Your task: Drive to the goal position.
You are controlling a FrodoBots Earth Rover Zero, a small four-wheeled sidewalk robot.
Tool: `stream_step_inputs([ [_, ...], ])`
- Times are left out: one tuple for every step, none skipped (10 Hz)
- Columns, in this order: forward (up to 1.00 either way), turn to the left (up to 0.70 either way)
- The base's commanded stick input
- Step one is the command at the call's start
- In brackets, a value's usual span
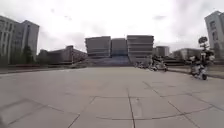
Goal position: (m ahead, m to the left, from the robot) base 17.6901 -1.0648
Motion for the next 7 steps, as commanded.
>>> stream_step_inputs([
  [0.7, 0.02],
  [0.7, 0.02],
  [0.7, 0.02],
  [0.7, 0.02],
  [0.7, 0.02],
  [0.7, 0.02],
  [0.7, 0.02],
])
